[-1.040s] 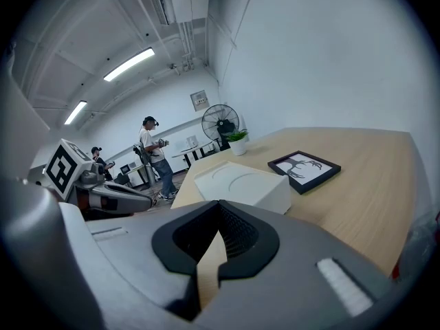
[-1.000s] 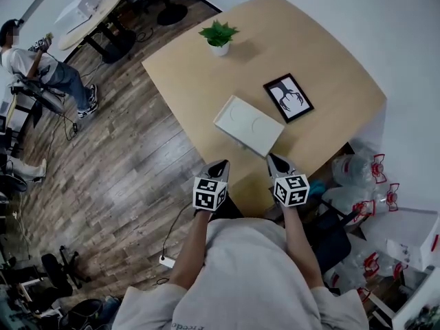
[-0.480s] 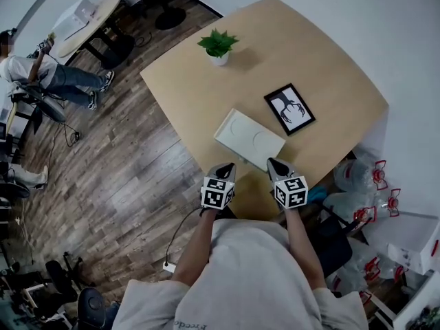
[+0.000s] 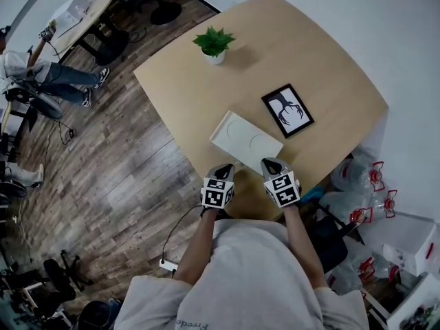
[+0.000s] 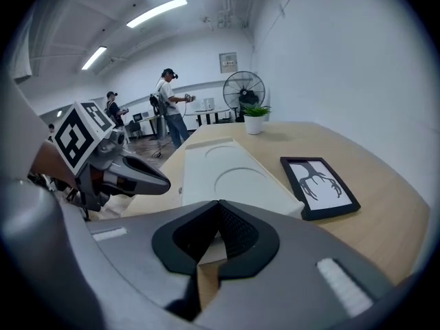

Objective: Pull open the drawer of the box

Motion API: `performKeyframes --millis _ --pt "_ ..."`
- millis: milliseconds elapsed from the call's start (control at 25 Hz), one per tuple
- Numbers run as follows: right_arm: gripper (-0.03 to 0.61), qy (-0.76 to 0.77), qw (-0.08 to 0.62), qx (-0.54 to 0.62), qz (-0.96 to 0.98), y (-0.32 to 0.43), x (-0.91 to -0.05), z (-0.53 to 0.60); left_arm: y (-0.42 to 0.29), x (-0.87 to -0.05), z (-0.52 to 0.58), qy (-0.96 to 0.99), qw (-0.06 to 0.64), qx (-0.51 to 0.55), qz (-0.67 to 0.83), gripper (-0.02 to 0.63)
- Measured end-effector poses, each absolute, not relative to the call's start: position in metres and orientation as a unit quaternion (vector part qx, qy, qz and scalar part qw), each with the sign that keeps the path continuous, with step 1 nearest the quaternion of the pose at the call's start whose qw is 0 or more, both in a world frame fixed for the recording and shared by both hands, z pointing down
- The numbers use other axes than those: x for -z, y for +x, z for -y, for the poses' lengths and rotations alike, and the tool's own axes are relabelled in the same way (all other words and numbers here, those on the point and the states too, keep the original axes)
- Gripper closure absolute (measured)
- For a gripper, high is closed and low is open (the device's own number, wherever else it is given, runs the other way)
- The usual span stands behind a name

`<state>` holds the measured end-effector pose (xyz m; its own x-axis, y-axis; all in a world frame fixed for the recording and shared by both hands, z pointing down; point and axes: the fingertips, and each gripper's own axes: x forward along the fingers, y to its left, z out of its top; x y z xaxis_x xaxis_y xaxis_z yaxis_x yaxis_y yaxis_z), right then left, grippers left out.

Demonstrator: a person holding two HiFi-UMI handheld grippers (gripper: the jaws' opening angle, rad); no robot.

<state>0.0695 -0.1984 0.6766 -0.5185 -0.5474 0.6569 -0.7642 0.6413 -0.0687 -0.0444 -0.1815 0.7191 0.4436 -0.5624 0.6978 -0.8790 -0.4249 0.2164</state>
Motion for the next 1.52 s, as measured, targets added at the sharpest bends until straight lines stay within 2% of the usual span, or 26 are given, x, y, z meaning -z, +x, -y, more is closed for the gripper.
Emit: performKeyframes --millis 200,640,1520 --pt "0.577 0.343 0.345 -0.183 0.854 0.058 -0.683 0.197 -0.042 -0.726 0.183 0.803 0.292 -0.271 0.444 0.558" --pt "0.576 0.339 0.333 -0.179 0.862 0.057 -0.682 0.198 -0.039 -0.732 0.186 0.812 0.289 -0.272 0.428 0.474" --pt "0.575 0.345 0.319 -0.191 0.862 0.058 -0.682 0.2 -0.03 -0.752 0.201 0.818 0.264 -0.302 0.413 0.485"
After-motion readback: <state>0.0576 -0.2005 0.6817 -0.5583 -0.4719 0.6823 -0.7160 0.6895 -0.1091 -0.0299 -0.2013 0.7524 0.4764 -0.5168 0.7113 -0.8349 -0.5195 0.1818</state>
